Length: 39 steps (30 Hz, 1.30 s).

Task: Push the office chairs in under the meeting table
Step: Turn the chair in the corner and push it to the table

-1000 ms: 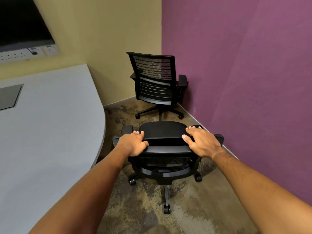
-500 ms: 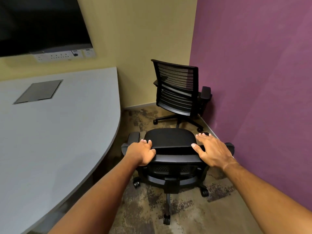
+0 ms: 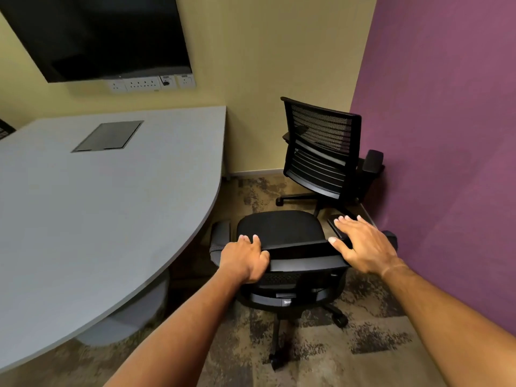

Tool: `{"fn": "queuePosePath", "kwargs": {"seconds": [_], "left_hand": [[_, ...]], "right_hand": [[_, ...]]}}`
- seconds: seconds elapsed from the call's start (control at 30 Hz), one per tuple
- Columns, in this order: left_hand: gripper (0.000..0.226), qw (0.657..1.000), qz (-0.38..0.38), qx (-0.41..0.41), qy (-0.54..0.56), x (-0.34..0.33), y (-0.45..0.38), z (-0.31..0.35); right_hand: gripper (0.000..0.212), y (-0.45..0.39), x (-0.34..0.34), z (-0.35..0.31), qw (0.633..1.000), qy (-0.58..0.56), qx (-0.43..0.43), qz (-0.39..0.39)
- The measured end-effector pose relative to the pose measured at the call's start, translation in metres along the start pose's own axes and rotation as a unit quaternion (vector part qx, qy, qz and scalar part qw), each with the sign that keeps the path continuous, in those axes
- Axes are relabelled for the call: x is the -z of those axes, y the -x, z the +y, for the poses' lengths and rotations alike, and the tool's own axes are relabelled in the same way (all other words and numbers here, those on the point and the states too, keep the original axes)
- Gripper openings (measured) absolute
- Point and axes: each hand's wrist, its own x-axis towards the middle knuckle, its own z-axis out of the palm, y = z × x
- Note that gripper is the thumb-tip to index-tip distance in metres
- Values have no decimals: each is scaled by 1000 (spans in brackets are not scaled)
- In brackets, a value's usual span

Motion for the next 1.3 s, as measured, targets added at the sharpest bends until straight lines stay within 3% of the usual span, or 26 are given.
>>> {"fn": "queuePosePath", "kwargs": {"seconds": [0.57,0.73,0.97,1.3], "left_hand": [[71,995,-13,91,33,-2,12,-37],[77,992,-21,108,68,-3,11,-57],[93,983,20,133,122,-4,10,-74],[83,959,20,238,155,-2,-14,-77]], "right_hand": [[77,-64,-22,-25,995,21,99,-3],[91,-82,-28,-40,993,26,118,-2],[86,-116,-36,-58,987,22,162,2],[91,-186,-44,-63,965,-6,262,-24]]}}
